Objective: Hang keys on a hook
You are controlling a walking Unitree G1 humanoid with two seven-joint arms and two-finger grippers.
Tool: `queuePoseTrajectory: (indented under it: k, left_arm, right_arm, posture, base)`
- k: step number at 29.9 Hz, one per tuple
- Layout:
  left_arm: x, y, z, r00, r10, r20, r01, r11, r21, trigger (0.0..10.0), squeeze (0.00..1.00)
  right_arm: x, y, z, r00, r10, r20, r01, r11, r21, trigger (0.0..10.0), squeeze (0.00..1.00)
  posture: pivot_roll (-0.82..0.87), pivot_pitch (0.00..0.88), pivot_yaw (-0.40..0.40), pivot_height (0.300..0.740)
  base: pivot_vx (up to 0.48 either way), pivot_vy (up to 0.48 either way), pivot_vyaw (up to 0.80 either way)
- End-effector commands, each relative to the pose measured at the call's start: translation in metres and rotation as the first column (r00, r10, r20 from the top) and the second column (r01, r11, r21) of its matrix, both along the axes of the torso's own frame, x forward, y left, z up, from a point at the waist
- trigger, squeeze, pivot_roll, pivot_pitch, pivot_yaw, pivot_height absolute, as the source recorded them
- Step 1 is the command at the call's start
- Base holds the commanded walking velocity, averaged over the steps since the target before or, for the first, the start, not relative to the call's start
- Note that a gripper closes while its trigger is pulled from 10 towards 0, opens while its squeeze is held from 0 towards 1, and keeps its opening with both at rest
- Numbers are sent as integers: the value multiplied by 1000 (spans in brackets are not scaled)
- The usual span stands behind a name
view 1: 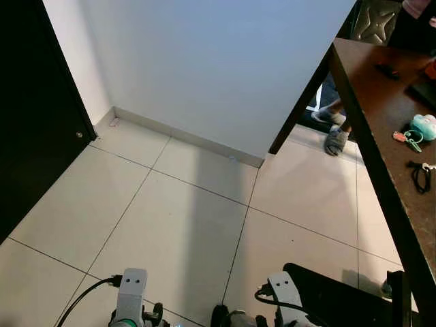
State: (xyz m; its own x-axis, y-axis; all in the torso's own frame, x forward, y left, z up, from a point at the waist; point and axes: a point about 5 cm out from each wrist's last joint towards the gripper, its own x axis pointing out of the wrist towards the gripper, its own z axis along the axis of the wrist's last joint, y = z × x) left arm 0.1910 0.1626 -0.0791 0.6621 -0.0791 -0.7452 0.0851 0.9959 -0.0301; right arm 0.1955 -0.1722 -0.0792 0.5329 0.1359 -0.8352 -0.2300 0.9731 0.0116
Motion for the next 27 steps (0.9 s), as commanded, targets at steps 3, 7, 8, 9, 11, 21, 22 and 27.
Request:
queuePoseTrajectory:
  k: [3,7,8,9,11,21,22,27]
  left_arm:
    - [-22,-10,-13,986,7,-167,-31,989,-142,10000,0]
    - [-23,-10,-13,986,20,-167,-46,987,-155,10000,0]
    - [-23,-10,-13,986,20,-167,-46,987,-155,10000,0]
    - [-23,-10,-14,986,22,-168,-48,987,-156,10000,0]
    - [-24,-10,-14,985,23,-168,-50,986,-158,10000,0]
    - [-24,-11,-14,986,30,-163,-58,985,-165,10000,0]
    - [-24,-12,-14,986,31,-163,-58,984,-166,10000,0]
    - [-24,-12,-14,986,33,-162,-60,984,-168,10000,0]
  right_arm:
    - [-11,-17,-5,984,-177,-13,175,983,-62,10000,0]
    - [-12,-17,-6,984,-179,-14,178,982,-59,10000,0]
    - [-12,-17,-6,984,-179,-14,178,982,-59,10000,0]
    - [-13,-17,-6,983,-184,-14,183,982,-56,10000,0]
    - [-13,-17,-6,982,-187,-14,186,981,-55,10000,0]
    - [-13,-17,-5,982,-190,-11,189,981,-44,10000,0]
    - [-13,-17,-5,982,-188,-12,188,981,-45,10000,0]
    - [-13,-18,-5,982,-186,-13,186,982,-46,10000,0]
  posture:
    - [84,0,-30,740]
    - [81,7,-29,740]
    - [81,7,-29,740]
    - [81,6,-29,740]
    - [81,8,-28,740]
    - [81,10,-31,740]
    - [82,12,-32,740]
    - [83,12,-34,740]
  base:
    - [0,0,0]
    - [0,0,0]
    - [0,0,0]
    - [0,0,0]
    - [0,0,0]
    - [0,0,0]
    - [0,0,0]
    - [0,0,0]
